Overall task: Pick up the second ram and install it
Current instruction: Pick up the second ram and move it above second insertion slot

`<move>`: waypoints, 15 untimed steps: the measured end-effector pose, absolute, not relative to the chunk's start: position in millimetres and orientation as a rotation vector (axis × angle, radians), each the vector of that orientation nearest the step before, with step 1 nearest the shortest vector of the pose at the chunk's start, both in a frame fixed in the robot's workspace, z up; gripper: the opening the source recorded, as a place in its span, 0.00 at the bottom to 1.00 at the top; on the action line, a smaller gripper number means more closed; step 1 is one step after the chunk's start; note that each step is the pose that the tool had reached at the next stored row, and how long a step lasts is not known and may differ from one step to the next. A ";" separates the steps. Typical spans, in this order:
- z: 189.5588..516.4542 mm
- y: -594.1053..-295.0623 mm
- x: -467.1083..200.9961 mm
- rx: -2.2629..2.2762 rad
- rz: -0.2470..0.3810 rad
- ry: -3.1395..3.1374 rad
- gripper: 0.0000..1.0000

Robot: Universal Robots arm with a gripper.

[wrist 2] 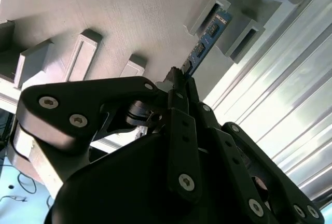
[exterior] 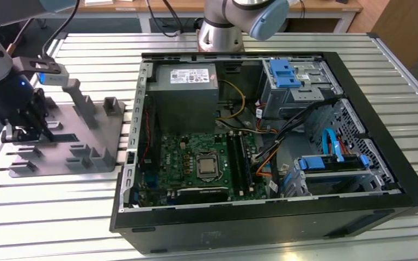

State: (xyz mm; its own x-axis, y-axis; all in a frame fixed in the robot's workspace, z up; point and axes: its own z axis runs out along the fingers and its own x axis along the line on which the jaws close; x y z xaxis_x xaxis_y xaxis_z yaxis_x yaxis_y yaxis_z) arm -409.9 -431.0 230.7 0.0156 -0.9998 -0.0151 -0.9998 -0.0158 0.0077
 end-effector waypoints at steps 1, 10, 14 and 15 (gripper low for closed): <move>232.2 -431.0 -409.9 -2.235 0.025 2.200 0.14; 243.5 -431.0 -409.9 -2.235 0.026 2.200 0.14; 246.8 -431.0 -409.9 -2.235 0.026 2.200 0.14; 247.6 -431.0 -409.9 -2.235 0.026 2.200 0.14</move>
State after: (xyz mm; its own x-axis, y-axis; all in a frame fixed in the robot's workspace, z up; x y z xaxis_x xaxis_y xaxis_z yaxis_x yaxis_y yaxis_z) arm -409.9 -431.0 247.6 0.0157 -0.9998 -0.0157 -0.9998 -0.0158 0.0078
